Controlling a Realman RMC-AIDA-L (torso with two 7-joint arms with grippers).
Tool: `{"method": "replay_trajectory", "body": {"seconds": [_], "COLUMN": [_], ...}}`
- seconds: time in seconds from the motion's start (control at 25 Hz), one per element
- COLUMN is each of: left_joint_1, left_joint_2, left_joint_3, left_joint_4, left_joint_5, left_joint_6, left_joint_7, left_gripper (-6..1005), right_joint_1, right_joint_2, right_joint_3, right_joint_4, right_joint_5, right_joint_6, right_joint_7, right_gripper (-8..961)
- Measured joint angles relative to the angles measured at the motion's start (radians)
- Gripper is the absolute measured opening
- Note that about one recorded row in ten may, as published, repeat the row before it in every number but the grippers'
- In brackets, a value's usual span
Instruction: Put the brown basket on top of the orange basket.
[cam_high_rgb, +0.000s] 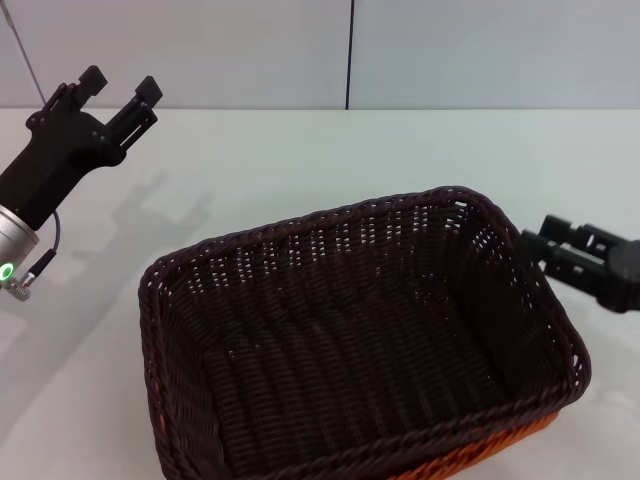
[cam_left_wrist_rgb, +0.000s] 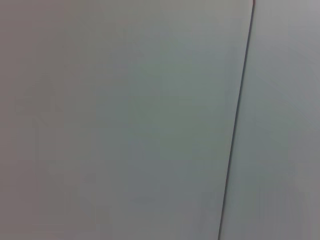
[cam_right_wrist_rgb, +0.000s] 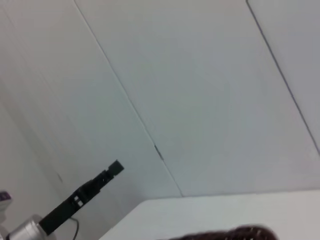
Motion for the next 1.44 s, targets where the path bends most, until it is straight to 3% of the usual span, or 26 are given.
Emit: {"method": "replay_trajectory", "body": {"seconds": [0.08, 0.32, 0.48, 0.68, 0.72, 0.92, 1.2, 1.44], "left_joint_1": [0.0, 0.003, 0.017, 0.036, 0.043, 0.046, 0.048, 0.054], "left_joint_2": [0.0, 0.0, -0.001, -0.006, -0.008, -0.009, -0.016, -0.012], "left_joint_3": [0.0, -0.004, -0.011, -0.025, -0.026, -0.026, -0.037, -0.076], "left_joint_4": [0.0, 0.0, 0.001, -0.012, -0.064, -0.16, -0.278, -0.298], "left_joint_5": [-0.001, -0.004, -0.007, -0.016, -0.05, -0.125, -0.221, -0.228], "left_joint_6": [0.0, 0.009, 0.056, 0.127, 0.194, 0.283, 0.329, 0.327], "left_joint_7": [0.0, 0.0, 0.0, 0.04, 0.114, 0.246, 0.378, 0.38], "left_gripper": [811, 811, 811, 811, 811, 811, 811, 811], "right_joint_1": [0.009, 0.066, 0.122, 0.246, 0.277, 0.401, 0.489, 0.528], "right_joint_2": [0.002, 0.001, 0.002, 0.0, 0.0, 0.0, -0.003, -0.001], "right_joint_3": [0.037, 0.185, 0.285, 0.45, 0.495, 0.652, 0.688, 0.684], "right_joint_4": [0.01, 0.144, 0.297, 0.589, 0.651, 0.84, 0.873, 0.909], "right_joint_5": [0.012, 0.14, 0.235, 0.354, 0.369, 0.459, 0.584, 0.614], "right_joint_6": [-0.012, -0.14, -0.2, -0.187, -0.177, -0.112, 0.032, 0.058], "right_joint_7": [-0.034, -0.257, -0.506, -0.893, -0.986, -1.292, -1.397, -1.401], "right_gripper": [626, 626, 626, 627, 627, 627, 626, 626]}}
